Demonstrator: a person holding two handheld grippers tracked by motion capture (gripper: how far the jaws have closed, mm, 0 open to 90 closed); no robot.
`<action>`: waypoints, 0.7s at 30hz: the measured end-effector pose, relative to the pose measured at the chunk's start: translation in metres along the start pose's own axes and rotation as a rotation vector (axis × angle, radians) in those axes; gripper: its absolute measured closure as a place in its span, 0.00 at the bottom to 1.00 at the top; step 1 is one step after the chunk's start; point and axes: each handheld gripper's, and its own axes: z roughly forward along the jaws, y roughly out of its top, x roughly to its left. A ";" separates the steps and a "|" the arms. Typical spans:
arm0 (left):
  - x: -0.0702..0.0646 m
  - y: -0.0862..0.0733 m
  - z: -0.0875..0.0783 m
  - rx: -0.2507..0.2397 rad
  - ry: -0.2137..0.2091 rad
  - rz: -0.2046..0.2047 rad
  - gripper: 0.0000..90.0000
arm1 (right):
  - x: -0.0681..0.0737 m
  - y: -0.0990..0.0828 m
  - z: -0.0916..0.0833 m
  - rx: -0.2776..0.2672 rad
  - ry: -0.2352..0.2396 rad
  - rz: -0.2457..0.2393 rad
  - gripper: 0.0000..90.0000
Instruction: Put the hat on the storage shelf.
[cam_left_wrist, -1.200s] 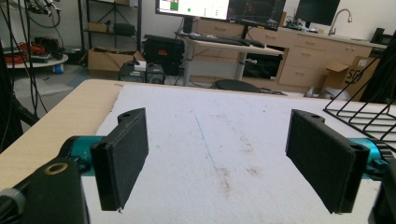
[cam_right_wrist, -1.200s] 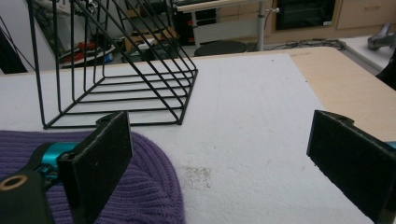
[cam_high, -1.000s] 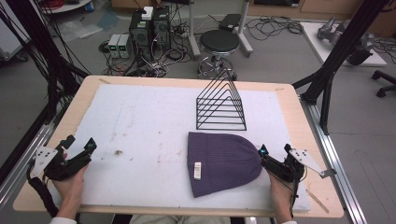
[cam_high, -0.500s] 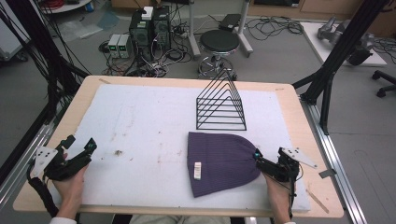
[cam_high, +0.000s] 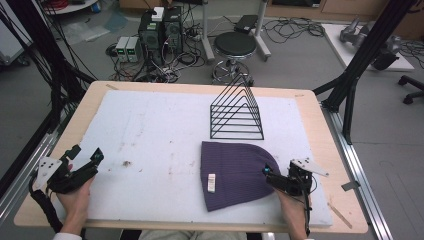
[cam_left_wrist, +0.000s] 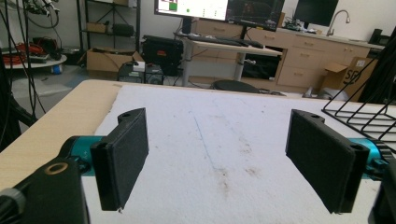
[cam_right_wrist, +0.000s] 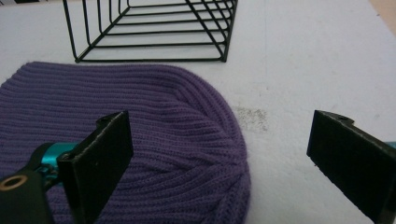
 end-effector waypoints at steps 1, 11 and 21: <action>0.000 0.000 0.000 0.000 0.000 0.000 0.24 | 0.000 0.000 0.000 0.006 0.000 -0.003 0.07; 0.001 0.000 0.000 0.001 0.002 -0.005 0.24 | 0.008 -0.002 0.005 0.083 -0.030 -0.009 0.07; 0.003 0.000 0.000 0.002 0.007 -0.017 0.24 | 0.014 -0.004 0.008 0.123 -0.024 -0.023 0.07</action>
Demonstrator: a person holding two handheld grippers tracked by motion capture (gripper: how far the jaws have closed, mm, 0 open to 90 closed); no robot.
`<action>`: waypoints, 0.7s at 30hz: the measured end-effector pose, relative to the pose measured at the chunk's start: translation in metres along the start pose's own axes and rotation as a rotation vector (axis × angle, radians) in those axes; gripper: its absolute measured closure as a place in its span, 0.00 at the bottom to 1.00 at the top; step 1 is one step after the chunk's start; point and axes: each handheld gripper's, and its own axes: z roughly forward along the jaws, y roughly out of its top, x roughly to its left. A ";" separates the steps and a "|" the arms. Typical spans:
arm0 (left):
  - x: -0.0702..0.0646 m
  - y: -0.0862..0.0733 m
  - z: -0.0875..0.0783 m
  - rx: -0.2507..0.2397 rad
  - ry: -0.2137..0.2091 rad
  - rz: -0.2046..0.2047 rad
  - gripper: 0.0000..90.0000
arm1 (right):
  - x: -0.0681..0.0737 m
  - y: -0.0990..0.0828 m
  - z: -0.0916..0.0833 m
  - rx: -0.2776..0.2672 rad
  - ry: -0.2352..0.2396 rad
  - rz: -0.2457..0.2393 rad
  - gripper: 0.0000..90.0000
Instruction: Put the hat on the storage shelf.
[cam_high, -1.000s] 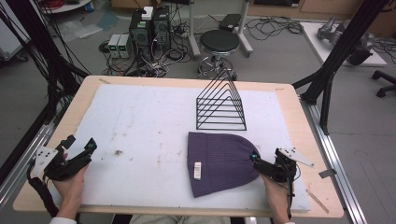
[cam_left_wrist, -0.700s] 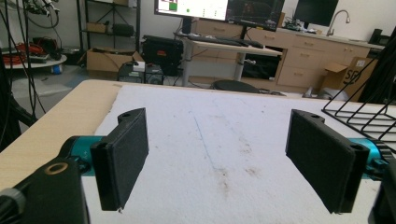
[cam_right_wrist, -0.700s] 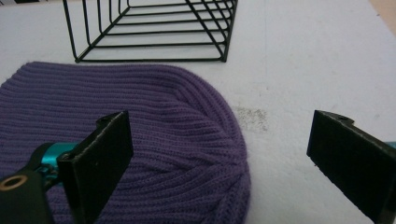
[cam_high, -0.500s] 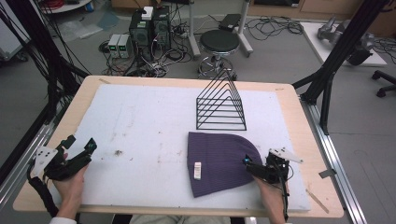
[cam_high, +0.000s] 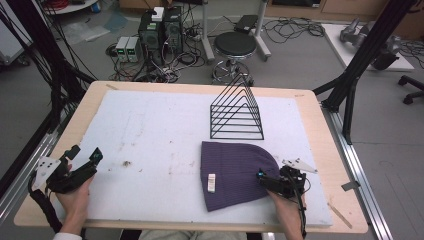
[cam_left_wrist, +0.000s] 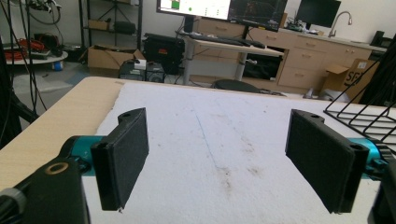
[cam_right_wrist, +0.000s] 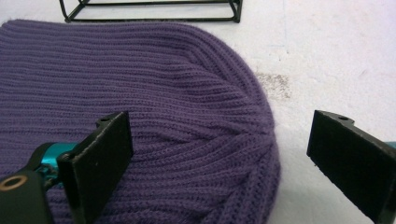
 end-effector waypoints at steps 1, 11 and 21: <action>0.000 0.000 0.000 0.000 -0.001 0.000 0.24 | 0.001 0.000 0.000 0.004 0.000 -0.003 0.07; 0.000 0.000 0.000 0.001 0.000 -0.003 0.24 | 0.004 -0.002 0.002 0.056 -0.035 0.039 0.07; 0.001 0.000 -0.001 -0.001 0.002 -0.008 0.24 | 0.009 -0.006 -0.001 0.076 -0.050 0.111 0.07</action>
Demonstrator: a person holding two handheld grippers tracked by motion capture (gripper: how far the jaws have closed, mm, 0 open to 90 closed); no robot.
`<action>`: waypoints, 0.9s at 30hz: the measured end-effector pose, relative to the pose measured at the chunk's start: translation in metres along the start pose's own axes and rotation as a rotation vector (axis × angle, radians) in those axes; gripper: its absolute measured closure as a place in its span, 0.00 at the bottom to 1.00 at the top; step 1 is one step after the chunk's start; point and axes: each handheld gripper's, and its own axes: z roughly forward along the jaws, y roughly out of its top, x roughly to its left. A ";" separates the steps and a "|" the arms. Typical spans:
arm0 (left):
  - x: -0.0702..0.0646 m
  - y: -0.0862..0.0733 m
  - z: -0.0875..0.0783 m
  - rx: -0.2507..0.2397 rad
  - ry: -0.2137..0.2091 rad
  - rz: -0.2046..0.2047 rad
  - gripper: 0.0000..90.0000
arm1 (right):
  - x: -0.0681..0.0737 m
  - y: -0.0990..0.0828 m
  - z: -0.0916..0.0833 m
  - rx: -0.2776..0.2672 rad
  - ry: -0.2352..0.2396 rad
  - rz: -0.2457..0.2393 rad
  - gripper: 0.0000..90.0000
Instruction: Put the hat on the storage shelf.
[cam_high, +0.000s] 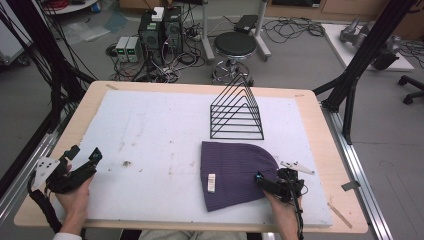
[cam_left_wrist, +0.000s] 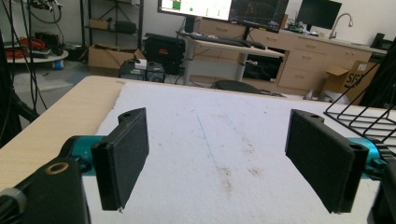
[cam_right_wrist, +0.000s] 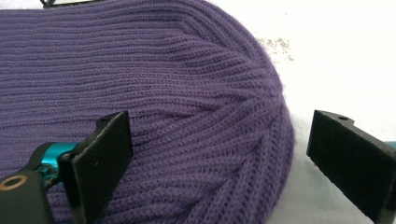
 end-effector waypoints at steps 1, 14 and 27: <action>0.000 0.000 0.000 0.000 0.000 -0.002 0.24 | 0.000 0.000 0.000 0.000 0.005 0.006 0.10; -0.001 0.000 0.000 -0.002 -0.008 -0.015 0.25 | 0.002 -0.001 0.000 -0.004 0.017 0.019 0.34; -0.001 0.000 0.001 -0.002 -0.007 -0.014 0.25 | 0.015 0.002 -0.003 -0.042 0.013 -0.069 0.86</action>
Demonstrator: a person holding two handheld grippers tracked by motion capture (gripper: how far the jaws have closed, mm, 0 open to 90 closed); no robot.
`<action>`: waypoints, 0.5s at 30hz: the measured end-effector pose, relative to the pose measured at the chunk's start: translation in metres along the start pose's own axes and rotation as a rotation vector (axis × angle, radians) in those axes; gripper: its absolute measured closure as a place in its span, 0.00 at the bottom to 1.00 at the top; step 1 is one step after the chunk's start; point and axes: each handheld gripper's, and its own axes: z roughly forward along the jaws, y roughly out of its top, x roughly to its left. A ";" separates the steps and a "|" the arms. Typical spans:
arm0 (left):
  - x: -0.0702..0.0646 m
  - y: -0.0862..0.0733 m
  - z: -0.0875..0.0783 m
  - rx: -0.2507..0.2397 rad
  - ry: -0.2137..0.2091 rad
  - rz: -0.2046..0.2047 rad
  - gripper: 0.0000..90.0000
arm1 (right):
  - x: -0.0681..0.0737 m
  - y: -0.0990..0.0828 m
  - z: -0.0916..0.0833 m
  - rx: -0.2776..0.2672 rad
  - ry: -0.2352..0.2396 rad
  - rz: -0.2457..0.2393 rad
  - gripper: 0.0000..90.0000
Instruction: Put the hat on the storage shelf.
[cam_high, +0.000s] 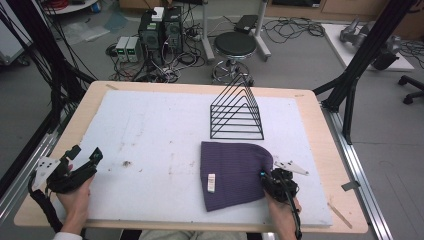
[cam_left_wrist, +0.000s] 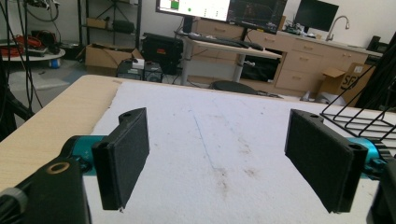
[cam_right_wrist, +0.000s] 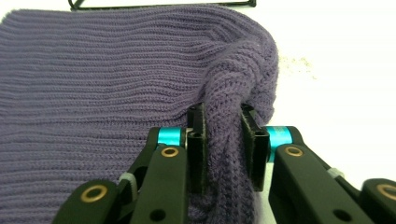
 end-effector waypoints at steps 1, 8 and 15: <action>0.000 0.000 0.000 0.001 0.000 -0.001 0.25 | -0.001 0.000 0.000 -0.002 0.004 0.003 0.86; 0.000 0.000 0.000 -0.001 -0.001 0.000 0.25 | -0.001 0.001 -0.002 -0.017 0.013 0.010 0.87; 0.000 0.000 0.000 -0.001 0.000 -0.002 0.25 | -0.001 0.001 -0.003 -0.024 0.018 -0.005 0.87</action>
